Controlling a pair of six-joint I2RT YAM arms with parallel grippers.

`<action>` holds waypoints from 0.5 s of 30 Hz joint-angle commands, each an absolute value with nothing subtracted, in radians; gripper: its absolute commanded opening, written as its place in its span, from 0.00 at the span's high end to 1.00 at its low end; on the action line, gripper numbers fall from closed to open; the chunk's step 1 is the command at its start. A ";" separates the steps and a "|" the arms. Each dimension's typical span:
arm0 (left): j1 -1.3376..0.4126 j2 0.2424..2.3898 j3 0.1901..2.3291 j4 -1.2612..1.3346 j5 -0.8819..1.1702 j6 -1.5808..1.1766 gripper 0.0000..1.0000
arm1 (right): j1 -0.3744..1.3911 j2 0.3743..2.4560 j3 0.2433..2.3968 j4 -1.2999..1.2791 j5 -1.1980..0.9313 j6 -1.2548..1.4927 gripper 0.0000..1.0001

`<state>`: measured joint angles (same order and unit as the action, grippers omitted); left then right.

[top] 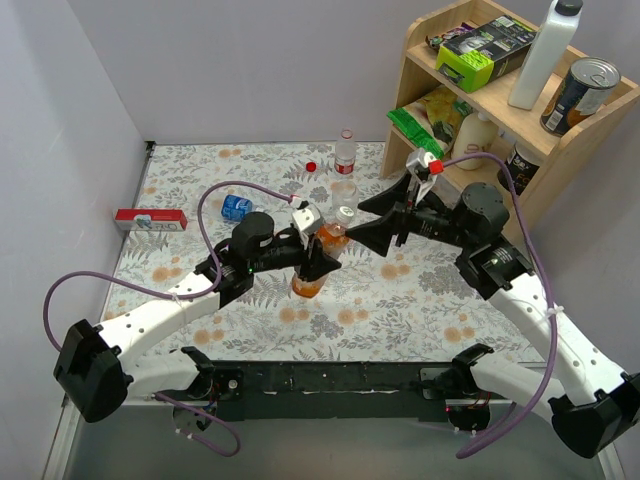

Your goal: Unscrew the bottle caps

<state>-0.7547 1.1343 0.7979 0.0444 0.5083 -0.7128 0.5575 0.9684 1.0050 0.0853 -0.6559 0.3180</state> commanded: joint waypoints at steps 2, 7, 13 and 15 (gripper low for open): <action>-0.756 1.120 0.824 0.018 0.272 -0.679 0.64 | 0.555 0.942 1.034 -0.067 -0.195 0.518 0.32; -0.758 1.138 0.828 0.015 0.213 -0.703 0.64 | 0.719 0.972 1.018 0.029 0.031 0.531 0.39; -0.759 1.140 0.831 0.014 0.193 -0.715 0.63 | 0.790 1.037 1.063 0.044 0.089 0.526 0.39; -0.762 1.144 0.831 0.014 0.202 -0.721 0.64 | 0.813 1.064 1.100 0.025 0.127 0.519 0.38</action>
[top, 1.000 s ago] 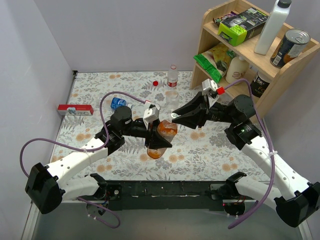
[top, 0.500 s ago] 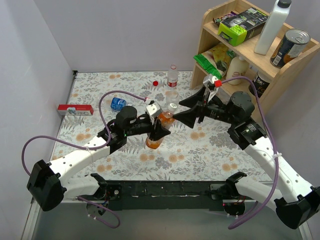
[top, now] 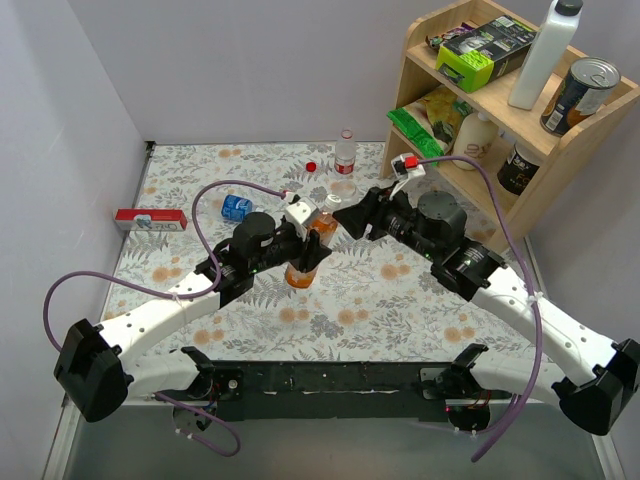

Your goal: Unscrew the bottle caps

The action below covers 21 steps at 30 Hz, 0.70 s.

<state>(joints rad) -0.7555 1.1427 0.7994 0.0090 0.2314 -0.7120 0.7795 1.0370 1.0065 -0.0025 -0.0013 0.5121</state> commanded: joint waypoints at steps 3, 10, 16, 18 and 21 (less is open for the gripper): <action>-0.765 1.144 0.834 0.014 0.216 -0.724 0.63 | 0.847 1.088 1.118 0.015 0.170 0.503 0.37; -0.773 1.137 0.834 0.014 0.218 -0.719 0.63 | 0.861 1.118 1.141 0.058 0.160 0.512 0.37; -0.776 1.123 0.833 0.015 0.224 -0.713 0.63 | 0.861 1.131 1.138 0.072 0.158 0.509 0.37; -0.778 1.121 0.831 0.015 0.227 -0.713 0.64 | 0.862 1.141 1.149 0.069 0.152 0.506 0.37; -0.781 1.121 0.833 0.015 0.229 -0.712 0.64 | 0.861 1.152 1.164 0.063 0.124 0.506 0.39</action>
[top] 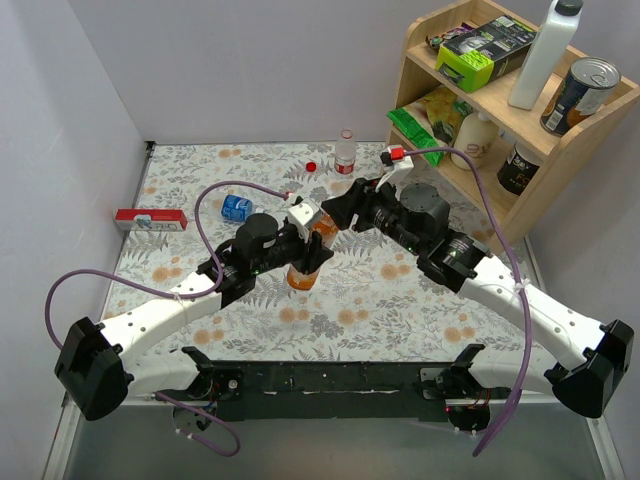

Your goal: Unscrew the bottle caps

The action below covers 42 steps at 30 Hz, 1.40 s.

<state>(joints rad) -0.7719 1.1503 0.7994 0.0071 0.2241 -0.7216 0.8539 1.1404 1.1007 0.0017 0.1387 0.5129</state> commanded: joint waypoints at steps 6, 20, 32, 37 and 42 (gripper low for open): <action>-0.787 1.121 0.830 0.015 0.233 -0.707 0.64 | 0.861 1.155 1.146 0.100 0.094 0.511 0.43; -0.807 1.120 0.827 0.009 0.199 -0.690 0.64 | 0.839 1.141 1.134 0.107 0.015 0.522 0.68; -0.801 1.068 0.810 0.058 0.374 -0.723 0.64 | 0.608 1.049 0.999 0.273 -0.457 0.523 0.91; -0.776 1.051 0.807 0.083 0.563 -0.724 0.64 | 0.571 1.029 0.977 0.305 -0.603 0.492 0.92; -0.761 1.037 0.807 0.124 0.880 -0.742 0.64 | 0.563 1.029 0.979 0.356 -0.786 0.466 0.91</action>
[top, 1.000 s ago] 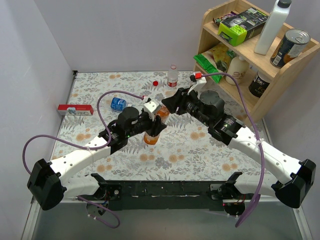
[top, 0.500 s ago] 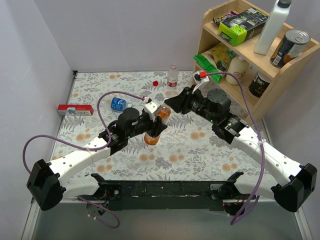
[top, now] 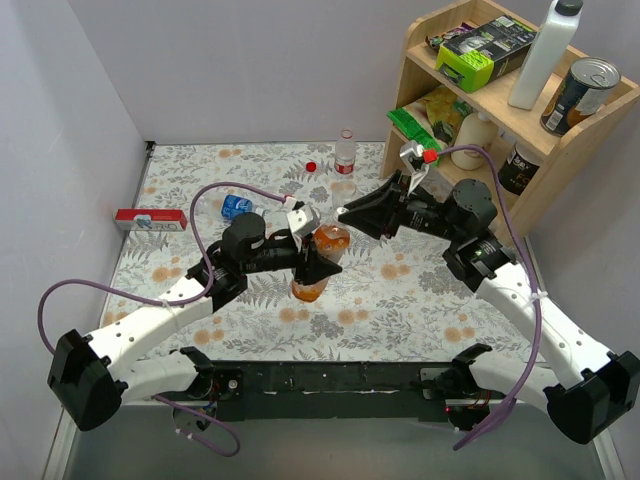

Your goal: Unscrew the bottle caps

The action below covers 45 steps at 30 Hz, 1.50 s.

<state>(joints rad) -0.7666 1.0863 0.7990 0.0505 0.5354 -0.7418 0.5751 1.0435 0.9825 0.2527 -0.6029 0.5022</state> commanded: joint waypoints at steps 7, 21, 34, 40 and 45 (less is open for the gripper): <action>-0.758 1.075 0.828 0.189 1.146 -0.834 0.64 | 0.563 1.016 0.992 0.330 -0.914 0.396 0.91; -0.756 1.118 0.847 0.124 0.987 -0.803 0.64 | 0.563 0.988 1.060 0.154 -0.793 0.288 0.46; -0.758 1.085 0.833 0.087 0.650 -0.769 0.62 | 0.564 0.859 1.081 0.011 -0.341 0.368 0.19; -0.759 1.060 0.808 0.083 0.330 -0.788 0.62 | 0.656 0.902 1.077 0.002 -0.086 0.479 0.34; -0.762 1.074 0.818 0.061 0.290 -0.790 0.63 | 0.784 0.979 1.104 0.021 -0.005 0.463 0.34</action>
<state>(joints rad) -0.7551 1.0927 0.8070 0.0795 0.4103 -0.7921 0.6983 0.9386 1.0519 -0.0093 -0.1234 0.4458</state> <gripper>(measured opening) 0.389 0.664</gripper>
